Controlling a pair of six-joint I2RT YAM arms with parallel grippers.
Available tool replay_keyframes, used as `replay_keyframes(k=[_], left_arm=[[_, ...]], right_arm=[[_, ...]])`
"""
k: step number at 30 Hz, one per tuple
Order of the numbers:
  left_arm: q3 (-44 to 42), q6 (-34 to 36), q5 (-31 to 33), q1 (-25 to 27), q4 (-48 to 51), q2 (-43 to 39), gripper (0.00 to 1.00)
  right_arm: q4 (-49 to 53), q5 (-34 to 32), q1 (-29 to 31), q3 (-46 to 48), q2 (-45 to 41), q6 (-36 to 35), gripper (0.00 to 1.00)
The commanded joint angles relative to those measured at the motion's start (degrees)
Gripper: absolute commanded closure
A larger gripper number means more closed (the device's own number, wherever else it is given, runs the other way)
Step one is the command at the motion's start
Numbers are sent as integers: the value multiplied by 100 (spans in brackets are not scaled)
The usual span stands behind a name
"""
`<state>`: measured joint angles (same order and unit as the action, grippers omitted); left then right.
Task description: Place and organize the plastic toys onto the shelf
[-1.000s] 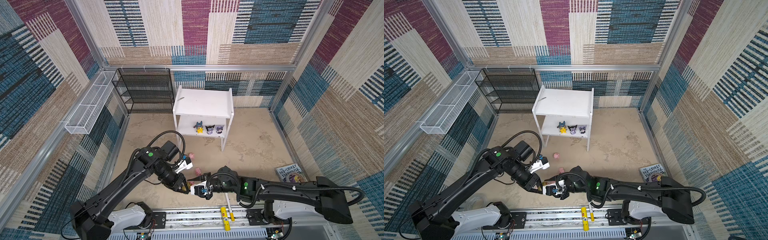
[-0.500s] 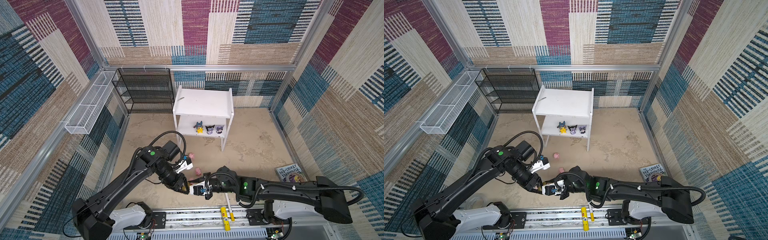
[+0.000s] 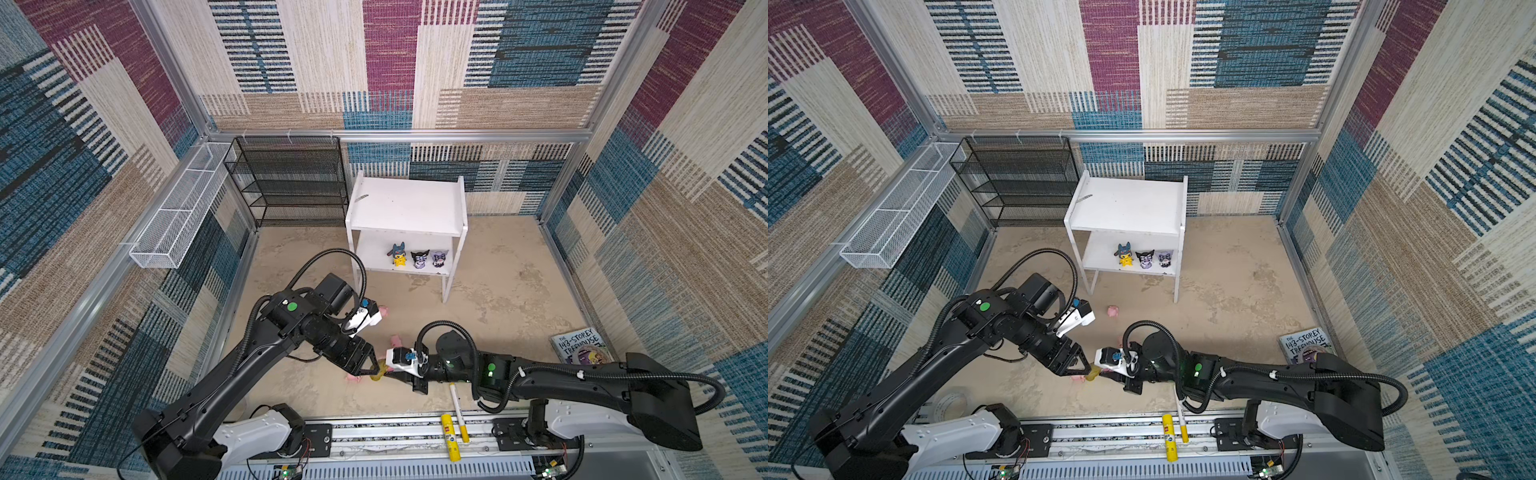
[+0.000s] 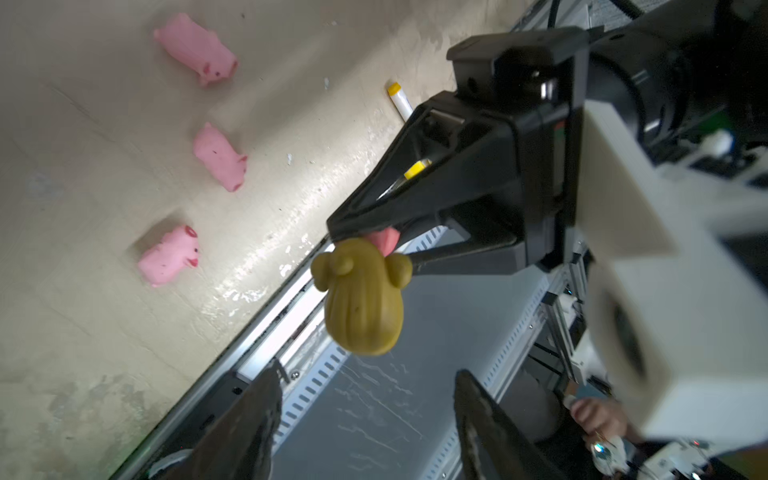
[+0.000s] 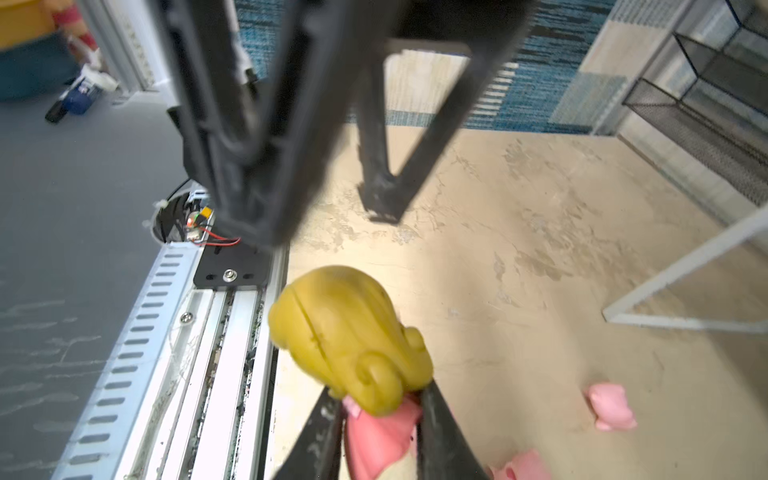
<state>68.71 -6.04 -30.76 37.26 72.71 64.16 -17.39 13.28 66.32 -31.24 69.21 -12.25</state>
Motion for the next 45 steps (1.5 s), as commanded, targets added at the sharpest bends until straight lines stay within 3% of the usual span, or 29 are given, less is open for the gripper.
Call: replay_keyframes(k=[1, 4, 8, 13, 17, 23, 33, 45], left_arm=[[-173, 127, 674, -9, -717, -396, 33], [-554, 288, 803, -8, -1622, -1041, 32], [-1315, 350, 448, 1, -3110, -1962, 28], [-2077, 168, -75, 64, -4612, -2559, 29], [-2524, -245, -458, 234, -5801, -2661, 28], [-2655, -95, 124, 869, -6267, -2406, 31], [-2732, 171, 911, 1171, -6801, -2135, 38], [-2601, 253, 704, 1176, -7277, -1695, 39]], right_arm=[[-620, 445, -257, 189, -277, 1391, 78], [-494, 871, -632, 299, -531, 2009, 78], [-323, 1656, -1077, 303, -790, 2713, 78], [-1332, 2604, -1482, 652, -1093, 3956, 78], [-2081, 2702, -1591, 813, -1126, 4821, 79], [-2885, 2415, -1632, 913, -929, 5909, 79], [-2973, 2104, -1632, 1019, -1130, 6103, 79], [-3034, 2014, -1632, 1129, -1279, 6094, 79]])
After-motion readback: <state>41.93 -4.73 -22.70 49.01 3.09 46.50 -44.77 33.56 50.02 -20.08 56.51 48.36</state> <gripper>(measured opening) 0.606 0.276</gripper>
